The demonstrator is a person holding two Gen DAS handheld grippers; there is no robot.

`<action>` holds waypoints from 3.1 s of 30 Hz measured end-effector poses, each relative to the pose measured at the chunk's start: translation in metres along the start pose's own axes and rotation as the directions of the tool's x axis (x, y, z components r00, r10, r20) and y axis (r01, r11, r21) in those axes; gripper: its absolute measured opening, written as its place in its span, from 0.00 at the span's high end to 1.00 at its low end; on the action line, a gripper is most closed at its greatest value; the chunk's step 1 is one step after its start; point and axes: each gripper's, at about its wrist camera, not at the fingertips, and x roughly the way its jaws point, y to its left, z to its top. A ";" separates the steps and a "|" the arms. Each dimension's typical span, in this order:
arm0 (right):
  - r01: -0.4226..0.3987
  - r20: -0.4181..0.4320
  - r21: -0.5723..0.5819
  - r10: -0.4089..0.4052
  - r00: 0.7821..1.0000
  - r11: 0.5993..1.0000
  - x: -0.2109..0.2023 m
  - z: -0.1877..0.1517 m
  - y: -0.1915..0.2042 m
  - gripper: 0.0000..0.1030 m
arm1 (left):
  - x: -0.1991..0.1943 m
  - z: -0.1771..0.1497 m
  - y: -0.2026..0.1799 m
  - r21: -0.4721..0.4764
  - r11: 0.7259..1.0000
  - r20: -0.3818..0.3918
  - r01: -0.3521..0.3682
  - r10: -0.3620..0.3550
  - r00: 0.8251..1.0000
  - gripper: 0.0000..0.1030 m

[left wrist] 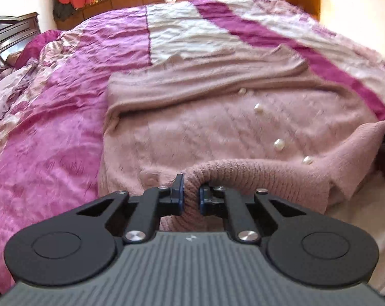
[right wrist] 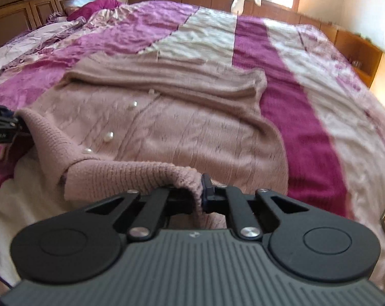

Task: Fold small clothes
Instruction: 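Grasp the ribbed hem with both grippers, then lift the hem with both grippers and fold it toward the collar, then open both grippers and release the folded hem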

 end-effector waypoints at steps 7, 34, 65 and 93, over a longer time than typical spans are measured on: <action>0.026 0.066 0.004 -0.026 0.998 1.000 -0.001 0.021 -0.001 0.91 | -0.007 0.023 0.003 -0.032 0.999 0.063 -0.032 0.034 0.997 0.89; 0.183 0.339 -0.047 -0.157 0.928 0.982 0.047 0.150 -0.014 0.92 | 0.047 0.179 0.033 -0.044 0.994 0.258 -0.101 0.109 0.960 0.89; 0.272 0.140 -0.138 -0.254 0.957 0.952 0.249 0.143 -0.018 0.91 | 0.271 0.195 0.068 -0.076 0.983 0.022 -0.170 0.172 0.985 0.69; 0.141 0.140 -0.103 -0.126 0.982 0.985 0.148 0.113 -0.032 0.48 | 0.148 0.151 0.051 0.046 0.996 0.054 -0.078 0.075 0.996 0.34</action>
